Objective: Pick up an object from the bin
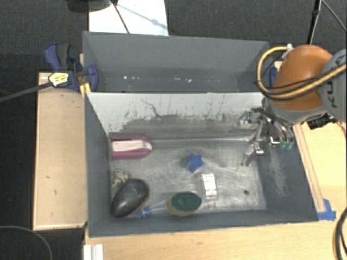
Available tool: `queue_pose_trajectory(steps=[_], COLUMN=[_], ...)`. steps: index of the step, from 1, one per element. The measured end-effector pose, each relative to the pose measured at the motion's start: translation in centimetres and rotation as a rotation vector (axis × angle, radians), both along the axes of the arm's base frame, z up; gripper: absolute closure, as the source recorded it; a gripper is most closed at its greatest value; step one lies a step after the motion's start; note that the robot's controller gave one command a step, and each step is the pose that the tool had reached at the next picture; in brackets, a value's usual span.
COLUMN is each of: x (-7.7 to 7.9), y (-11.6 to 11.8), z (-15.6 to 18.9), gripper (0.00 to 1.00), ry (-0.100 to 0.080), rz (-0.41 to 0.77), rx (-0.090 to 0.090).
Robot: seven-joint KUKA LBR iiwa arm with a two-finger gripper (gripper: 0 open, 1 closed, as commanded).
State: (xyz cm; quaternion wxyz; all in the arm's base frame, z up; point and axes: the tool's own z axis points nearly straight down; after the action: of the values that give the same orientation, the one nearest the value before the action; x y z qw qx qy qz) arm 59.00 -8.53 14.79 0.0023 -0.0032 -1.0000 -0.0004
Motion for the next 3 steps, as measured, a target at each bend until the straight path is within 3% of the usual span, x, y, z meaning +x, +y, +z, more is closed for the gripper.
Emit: queue_pose_trajectory(steps=[1,2,3], x=[-6.6,-11.3,-10.1], y=[8.0,11.4,7.3], z=[-7.5,-4.7,-4.8], gripper=[0.0,0.0,0.0], ry=[-0.013,-0.005,-0.009], rz=[0.389,0.838,0.891], rx=[-0.002,0.003,0.0])
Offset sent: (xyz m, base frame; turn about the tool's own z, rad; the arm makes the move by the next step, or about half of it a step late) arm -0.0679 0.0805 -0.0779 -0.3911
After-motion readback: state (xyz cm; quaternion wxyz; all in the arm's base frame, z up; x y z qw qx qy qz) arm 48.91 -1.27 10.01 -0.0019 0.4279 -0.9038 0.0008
